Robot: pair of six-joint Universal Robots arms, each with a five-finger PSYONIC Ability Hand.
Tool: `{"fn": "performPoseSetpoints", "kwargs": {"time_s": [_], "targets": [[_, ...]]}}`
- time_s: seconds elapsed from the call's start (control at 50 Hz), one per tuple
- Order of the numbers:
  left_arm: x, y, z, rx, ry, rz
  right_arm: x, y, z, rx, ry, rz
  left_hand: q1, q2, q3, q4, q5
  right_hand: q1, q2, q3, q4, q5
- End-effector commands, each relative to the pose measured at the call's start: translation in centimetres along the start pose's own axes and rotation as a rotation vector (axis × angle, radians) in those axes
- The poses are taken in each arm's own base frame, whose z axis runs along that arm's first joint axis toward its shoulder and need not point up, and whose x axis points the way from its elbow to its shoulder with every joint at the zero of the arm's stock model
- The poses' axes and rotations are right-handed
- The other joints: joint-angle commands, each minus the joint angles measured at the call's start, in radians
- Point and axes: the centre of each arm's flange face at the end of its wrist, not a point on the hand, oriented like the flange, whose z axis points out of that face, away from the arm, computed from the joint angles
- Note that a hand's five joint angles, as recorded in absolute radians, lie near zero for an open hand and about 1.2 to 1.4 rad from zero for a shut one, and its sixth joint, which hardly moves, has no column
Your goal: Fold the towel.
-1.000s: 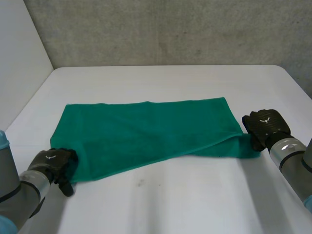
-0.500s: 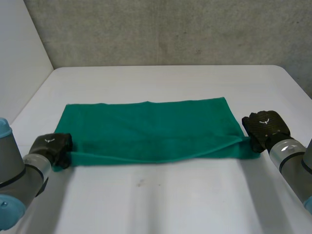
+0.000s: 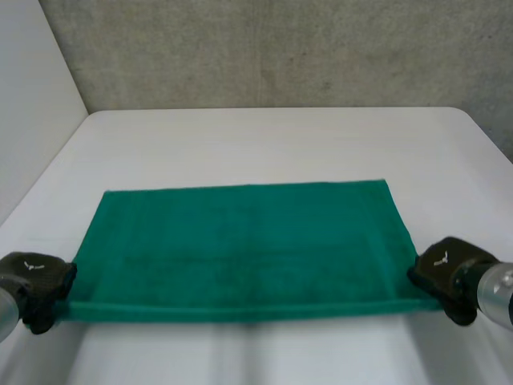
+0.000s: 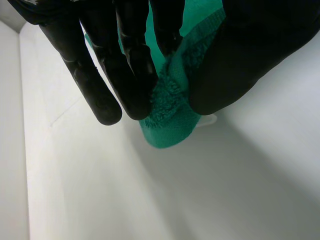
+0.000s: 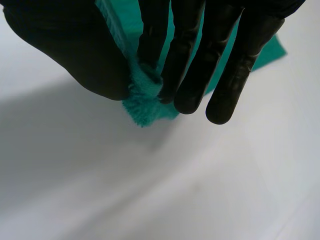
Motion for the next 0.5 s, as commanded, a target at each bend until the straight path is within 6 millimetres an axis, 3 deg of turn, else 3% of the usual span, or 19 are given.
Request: {"fn": "performPoseSetpoints", "kwargs": {"time_s": [0.02, 0.2, 0.28, 0.32, 0.38, 0.42, 0.44, 0.5], "targets": [[0.0, -1.0, 0.8, 0.082, 0.004, 0.008, -0.1, -0.4, 0.5, 0.037, 0.027, -0.033, 0.276, 0.202, 0.209, 0.207, 0.253, 0.427, 0.224, 0.211, 0.205, 0.232], [-1.6, -4.0, 7.4, 0.219, -0.064, 0.017, 1.9, -2.9, 6.4, 0.131, 0.114, 0.08, 0.276, 0.202, 0.209, 0.207, 0.253, 0.427, 0.224, 0.211, 0.205, 0.232], [-1.3, -5.8, 10.4, 0.292, -0.078, 0.04, 2.9, -4.3, 9.3, 0.146, 0.146, 0.115, 0.276, 0.202, 0.209, 0.207, 0.253, 0.427, 0.224, 0.211, 0.205, 0.232], [-1.2, -6.7, 12.4, 0.327, -0.089, 0.049, 3.1, -4.6, 9.8, 0.153, 0.156, 0.116, 0.276, 0.202, 0.209, 0.207, 0.253, 0.427, 0.224, 0.211, 0.205, 0.232], [-1.2, -7.5, 14.4, 0.353, -0.106, 0.054, 5.1, -5.9, 12.9, 0.205, 0.253, 0.14, 0.276, 0.202, 0.209, 0.207, 0.253, 0.427, 0.224, 0.211, 0.205, 0.232], [-1.3, -7.8, 15.5, 0.365, -0.113, 0.054, 5.3, -6.0, 13.4, 0.212, 0.264, 0.143, 0.276, 0.202, 0.209, 0.207, 0.253, 0.427, 0.224, 0.211, 0.205, 0.232], [-1.0, -8.5, 17.3, 0.392, -0.117, 0.058, 5.9, -6.4, 14.3, 0.23, 0.289, 0.146, 0.276, 0.202, 0.209, 0.207, 0.253, 0.427, 0.224, 0.211, 0.205, 0.232], [-0.6, -9.1, 18.6, 0.422, -0.124, 0.067, 6.7, -7.0, 16.2, 0.26, 0.332, 0.143, 0.276, 0.202, 0.209, 0.207, 0.253, 0.427, 0.224, 0.211, 0.205, 0.232]]}}
